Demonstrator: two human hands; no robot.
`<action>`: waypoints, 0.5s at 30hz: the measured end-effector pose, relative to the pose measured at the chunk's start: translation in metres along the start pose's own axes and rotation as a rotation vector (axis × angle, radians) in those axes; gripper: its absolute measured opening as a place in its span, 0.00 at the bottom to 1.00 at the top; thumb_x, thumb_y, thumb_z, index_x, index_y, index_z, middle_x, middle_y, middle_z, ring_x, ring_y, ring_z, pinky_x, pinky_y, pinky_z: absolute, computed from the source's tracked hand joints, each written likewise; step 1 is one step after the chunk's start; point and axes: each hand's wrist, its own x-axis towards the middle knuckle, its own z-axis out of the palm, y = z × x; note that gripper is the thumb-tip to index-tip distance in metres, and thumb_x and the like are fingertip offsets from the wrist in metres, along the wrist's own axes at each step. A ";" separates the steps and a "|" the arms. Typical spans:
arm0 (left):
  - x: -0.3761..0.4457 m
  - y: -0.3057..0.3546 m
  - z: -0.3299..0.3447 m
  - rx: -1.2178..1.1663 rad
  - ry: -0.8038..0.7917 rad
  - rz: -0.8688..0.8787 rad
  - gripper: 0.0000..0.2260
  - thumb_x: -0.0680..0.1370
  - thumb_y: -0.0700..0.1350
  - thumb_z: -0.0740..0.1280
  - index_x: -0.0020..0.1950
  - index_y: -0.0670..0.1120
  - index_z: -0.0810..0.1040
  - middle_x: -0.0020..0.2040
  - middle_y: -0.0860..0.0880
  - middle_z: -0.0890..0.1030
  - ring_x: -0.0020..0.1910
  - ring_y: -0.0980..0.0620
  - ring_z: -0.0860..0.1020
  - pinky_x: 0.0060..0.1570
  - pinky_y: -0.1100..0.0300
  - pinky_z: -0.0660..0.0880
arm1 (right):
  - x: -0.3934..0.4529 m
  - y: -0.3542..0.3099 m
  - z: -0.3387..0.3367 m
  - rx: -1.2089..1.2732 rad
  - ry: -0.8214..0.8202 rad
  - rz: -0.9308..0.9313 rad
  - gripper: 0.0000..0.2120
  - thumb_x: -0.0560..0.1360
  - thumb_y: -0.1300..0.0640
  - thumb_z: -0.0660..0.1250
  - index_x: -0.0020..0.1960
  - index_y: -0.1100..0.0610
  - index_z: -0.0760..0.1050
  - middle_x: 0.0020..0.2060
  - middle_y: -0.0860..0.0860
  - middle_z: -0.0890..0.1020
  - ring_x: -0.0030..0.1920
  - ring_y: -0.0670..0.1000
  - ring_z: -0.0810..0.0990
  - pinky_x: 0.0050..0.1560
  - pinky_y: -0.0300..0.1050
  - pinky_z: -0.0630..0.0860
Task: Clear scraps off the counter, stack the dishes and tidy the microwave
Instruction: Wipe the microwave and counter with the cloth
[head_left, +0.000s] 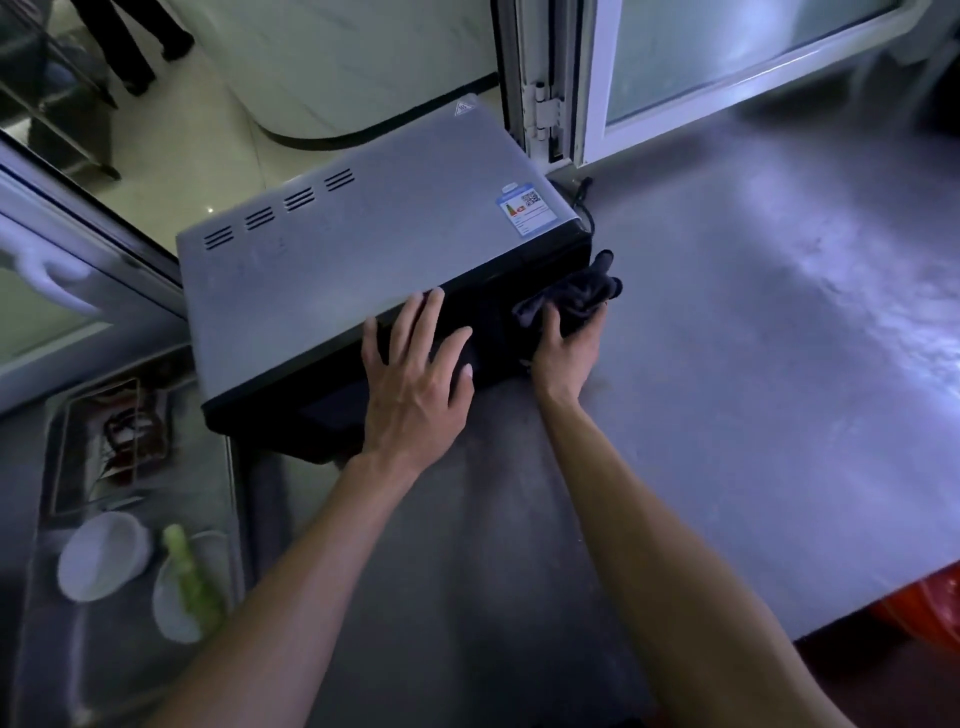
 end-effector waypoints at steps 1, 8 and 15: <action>-0.002 0.001 0.001 -0.016 0.020 0.012 0.16 0.79 0.47 0.64 0.66 0.48 0.76 0.79 0.44 0.63 0.79 0.44 0.58 0.72 0.32 0.55 | 0.002 -0.001 -0.002 0.009 0.020 -0.006 0.20 0.76 0.55 0.69 0.66 0.57 0.70 0.59 0.54 0.79 0.61 0.52 0.77 0.66 0.52 0.71; -0.038 0.002 0.004 -0.120 0.044 0.081 0.13 0.78 0.42 0.65 0.61 0.44 0.81 0.71 0.45 0.74 0.73 0.44 0.69 0.67 0.42 0.66 | -0.008 0.001 -0.016 -0.032 -0.072 -0.108 0.13 0.75 0.51 0.69 0.56 0.55 0.72 0.54 0.55 0.79 0.58 0.55 0.77 0.63 0.60 0.72; -0.092 -0.011 0.006 -0.262 -0.182 -0.174 0.16 0.78 0.43 0.68 0.65 0.44 0.79 0.68 0.48 0.77 0.69 0.47 0.71 0.62 0.47 0.71 | -0.066 0.020 -0.024 -0.170 -0.243 -0.162 0.15 0.74 0.53 0.70 0.56 0.60 0.73 0.54 0.58 0.78 0.58 0.58 0.78 0.62 0.63 0.73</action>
